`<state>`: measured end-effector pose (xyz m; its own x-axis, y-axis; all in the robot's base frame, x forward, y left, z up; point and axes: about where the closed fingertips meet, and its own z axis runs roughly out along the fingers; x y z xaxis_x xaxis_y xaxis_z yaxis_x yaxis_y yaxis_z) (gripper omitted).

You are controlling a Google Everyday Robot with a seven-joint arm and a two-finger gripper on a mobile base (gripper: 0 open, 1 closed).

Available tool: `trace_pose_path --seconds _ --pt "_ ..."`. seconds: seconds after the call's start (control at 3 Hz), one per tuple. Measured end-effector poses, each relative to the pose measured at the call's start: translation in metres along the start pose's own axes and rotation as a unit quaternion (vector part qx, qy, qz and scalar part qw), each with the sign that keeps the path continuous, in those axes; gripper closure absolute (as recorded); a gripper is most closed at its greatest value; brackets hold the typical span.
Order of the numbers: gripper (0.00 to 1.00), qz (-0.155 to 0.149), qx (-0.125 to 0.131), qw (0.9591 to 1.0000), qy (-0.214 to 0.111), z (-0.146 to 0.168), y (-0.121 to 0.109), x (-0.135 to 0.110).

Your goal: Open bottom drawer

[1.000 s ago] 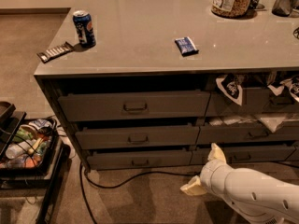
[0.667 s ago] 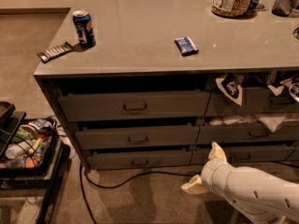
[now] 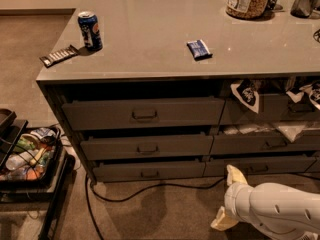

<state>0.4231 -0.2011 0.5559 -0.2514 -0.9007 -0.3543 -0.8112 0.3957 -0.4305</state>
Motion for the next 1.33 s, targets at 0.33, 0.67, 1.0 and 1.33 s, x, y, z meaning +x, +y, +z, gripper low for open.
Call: trace_pose_path --seconds 0.33,0.67,1.0,1.33 --pt "0.00 -0.038 -0.005 0.9992 0.011 0.003 -0.004 0.005" --pt "0.00 -0.037 -0.005 0.9992 0.011 0.003 -0.005 0.005" --pt "0.00 -0.068 -0.006 0.9975 0.019 0.013 -0.011 0.007" --pt "0.00 -0.138 -0.034 0.9897 0.018 0.040 -0.026 0.020"
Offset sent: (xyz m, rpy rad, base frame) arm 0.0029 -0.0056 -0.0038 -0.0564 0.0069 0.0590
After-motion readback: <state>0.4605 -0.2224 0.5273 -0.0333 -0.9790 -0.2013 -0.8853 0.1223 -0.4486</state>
